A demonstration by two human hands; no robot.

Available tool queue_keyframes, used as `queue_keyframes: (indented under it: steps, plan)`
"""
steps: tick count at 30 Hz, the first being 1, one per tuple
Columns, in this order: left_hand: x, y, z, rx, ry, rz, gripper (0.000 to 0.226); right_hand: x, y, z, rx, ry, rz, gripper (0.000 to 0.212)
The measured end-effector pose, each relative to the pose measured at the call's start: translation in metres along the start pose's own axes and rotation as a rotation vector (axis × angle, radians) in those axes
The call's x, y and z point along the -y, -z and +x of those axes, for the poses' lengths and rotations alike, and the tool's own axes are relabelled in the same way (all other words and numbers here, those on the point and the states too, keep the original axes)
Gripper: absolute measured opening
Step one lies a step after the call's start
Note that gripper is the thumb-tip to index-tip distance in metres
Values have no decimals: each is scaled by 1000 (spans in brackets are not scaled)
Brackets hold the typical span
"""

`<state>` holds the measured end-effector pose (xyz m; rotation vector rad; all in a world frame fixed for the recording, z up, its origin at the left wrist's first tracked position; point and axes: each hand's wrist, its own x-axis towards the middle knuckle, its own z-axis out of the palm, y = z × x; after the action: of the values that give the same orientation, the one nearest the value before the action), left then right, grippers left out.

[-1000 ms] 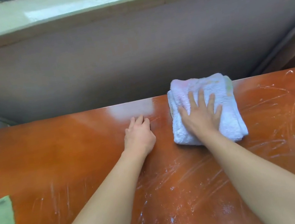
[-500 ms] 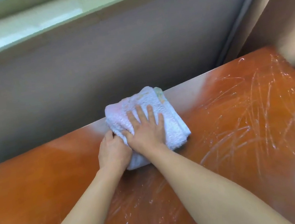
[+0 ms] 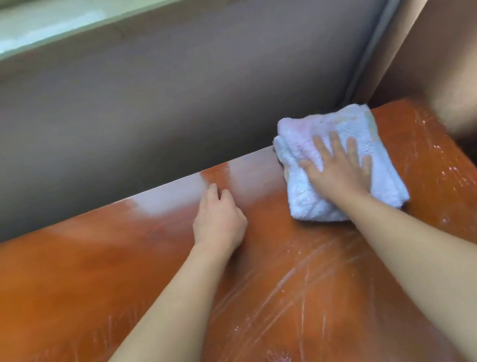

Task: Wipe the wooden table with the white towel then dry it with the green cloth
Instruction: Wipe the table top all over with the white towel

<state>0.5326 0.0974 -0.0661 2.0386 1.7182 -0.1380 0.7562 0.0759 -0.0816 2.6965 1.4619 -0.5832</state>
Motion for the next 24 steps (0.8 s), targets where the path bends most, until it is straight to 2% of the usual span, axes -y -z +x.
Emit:
queue_keyframes:
  steps: [8,11,15,21,24]
  plan:
    - [13,8,4,8,-34,-17,50,25,-9,-14,9,48,-28,68]
    - [10,8,2,-1,-24,-34,48,62,-24,-37,47,180,-36,68]
    - [8,9,2,-57,-18,-77,31,98,-40,-56,77,329,-33,68]
    - [-19,13,4,-94,90,-81,24,75,-29,-39,105,361,1,65]
    - [-39,10,5,-57,30,-75,32,46,-14,-22,88,356,13,65]
